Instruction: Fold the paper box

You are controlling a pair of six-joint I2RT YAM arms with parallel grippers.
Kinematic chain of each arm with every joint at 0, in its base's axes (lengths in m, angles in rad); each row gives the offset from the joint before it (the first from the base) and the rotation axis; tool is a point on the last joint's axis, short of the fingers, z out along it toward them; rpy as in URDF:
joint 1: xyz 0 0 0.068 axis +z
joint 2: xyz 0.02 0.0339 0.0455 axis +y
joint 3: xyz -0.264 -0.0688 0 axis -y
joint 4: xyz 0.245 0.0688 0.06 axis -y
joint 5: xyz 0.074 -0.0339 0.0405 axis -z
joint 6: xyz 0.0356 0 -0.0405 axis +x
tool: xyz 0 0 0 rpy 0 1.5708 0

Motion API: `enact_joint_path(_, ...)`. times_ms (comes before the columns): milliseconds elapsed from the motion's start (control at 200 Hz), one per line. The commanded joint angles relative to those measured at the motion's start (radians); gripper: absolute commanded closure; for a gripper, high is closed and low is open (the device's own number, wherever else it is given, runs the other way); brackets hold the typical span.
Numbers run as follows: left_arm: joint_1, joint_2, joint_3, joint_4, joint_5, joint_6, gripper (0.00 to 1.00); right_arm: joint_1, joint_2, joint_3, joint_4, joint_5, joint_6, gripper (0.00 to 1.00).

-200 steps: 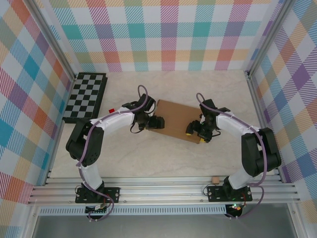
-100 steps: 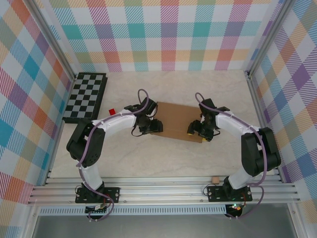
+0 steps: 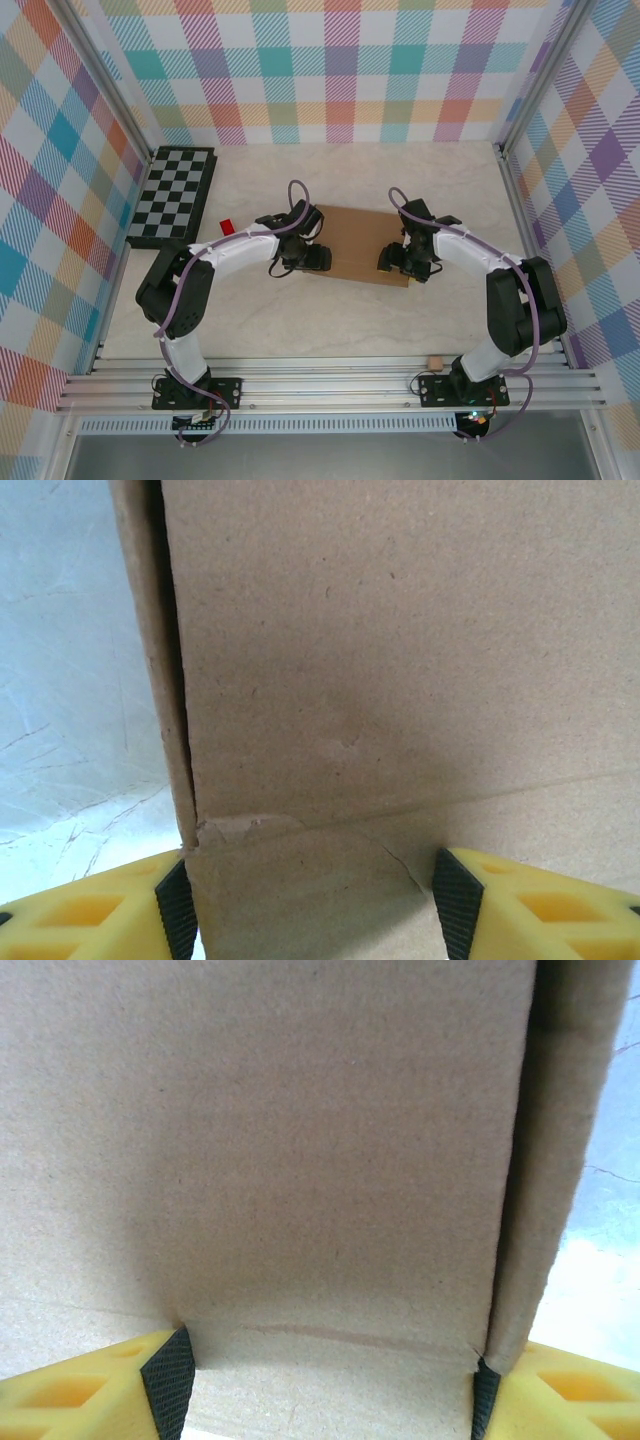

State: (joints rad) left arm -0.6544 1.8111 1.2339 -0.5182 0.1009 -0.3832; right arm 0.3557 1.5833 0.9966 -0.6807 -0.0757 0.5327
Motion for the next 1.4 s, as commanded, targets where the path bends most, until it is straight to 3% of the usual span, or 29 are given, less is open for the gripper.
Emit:
enact_joint_path(0, -0.008, -0.006, -0.015, -0.046, -0.059, 0.044, 0.33, 0.008, 0.006, 0.006, -0.052, 0.082, -0.041, 0.30)
enact_joint_path(315, 0.002, -0.032, -0.003, -0.060, -0.075, 0.070, 0.30, 0.007, -0.024, 0.057, -0.126, 0.122, -0.094, 0.29)
enact_joint_path(715, 0.057, -0.088, -0.021, -0.050, 0.004, 0.121, 0.26, 0.008, -0.055, 0.052, -0.158, 0.121, -0.128, 0.30)
enact_joint_path(930, 0.070, -0.101, -0.032, -0.062, 0.015, 0.110, 0.30, 0.009, -0.085, 0.025, -0.155, 0.078, -0.104, 0.37)
enact_joint_path(1060, 0.070, -0.113, -0.067, -0.048, 0.020, 0.100, 0.35, 0.006, -0.082, 0.000, -0.123, 0.027, -0.079, 0.48)
enact_joint_path(1395, 0.071, -0.115, -0.122, -0.022, 0.018, 0.119, 0.43, -0.009, -0.069, -0.022, -0.076, -0.043, -0.064, 0.59)
